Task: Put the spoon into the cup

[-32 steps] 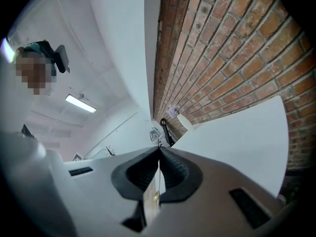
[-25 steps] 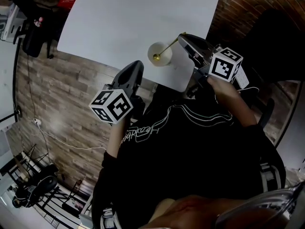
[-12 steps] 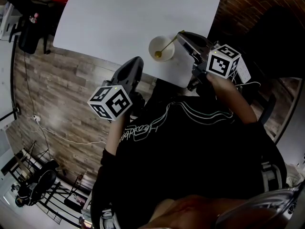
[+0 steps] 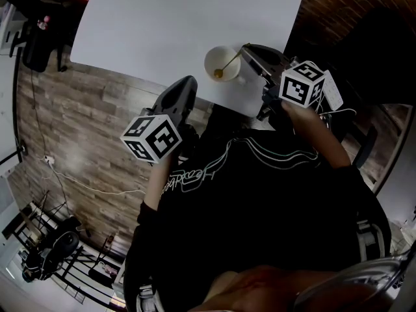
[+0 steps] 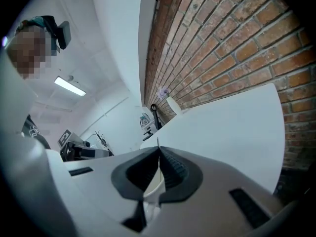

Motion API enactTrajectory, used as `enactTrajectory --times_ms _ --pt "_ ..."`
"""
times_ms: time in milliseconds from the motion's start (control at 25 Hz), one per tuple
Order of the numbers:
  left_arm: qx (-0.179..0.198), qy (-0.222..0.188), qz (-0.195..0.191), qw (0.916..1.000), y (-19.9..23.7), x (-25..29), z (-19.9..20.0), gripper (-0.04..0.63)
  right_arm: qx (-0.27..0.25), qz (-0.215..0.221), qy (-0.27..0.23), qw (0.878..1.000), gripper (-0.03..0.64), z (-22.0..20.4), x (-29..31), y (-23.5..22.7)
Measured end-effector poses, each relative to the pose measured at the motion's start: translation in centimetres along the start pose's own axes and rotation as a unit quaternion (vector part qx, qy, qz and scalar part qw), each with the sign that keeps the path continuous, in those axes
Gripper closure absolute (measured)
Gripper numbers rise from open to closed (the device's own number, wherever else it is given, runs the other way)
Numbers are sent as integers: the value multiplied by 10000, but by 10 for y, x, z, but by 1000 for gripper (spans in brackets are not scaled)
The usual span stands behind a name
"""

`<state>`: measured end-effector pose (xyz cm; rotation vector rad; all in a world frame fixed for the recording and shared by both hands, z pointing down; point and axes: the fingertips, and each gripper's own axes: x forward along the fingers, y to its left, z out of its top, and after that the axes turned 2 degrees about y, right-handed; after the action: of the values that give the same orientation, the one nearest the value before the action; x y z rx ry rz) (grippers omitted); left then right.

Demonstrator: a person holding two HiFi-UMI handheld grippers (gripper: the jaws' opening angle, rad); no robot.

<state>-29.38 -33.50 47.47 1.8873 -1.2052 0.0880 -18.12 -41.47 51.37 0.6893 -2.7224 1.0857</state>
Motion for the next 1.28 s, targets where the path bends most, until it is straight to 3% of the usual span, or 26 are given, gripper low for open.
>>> enactTrajectory --times_ms 280,920,1160,1280 --pt "-14 51 -32 10000 0 6 -3 591 -188 7 -18 9998 617 -5 1 -2" --pt "-52 69 -33 10000 5 10 -7 591 -4 -103 -80 9999 612 -6 2 -12" --pt "22 35 -86 10000 -4 10 -7 591 -141 -388 -333 9986 517 6 -16 -17" --pt "91 -8 -127 9999 -12 7 -4 591 -342 -410 -531 9972 519 18 -28 -9"
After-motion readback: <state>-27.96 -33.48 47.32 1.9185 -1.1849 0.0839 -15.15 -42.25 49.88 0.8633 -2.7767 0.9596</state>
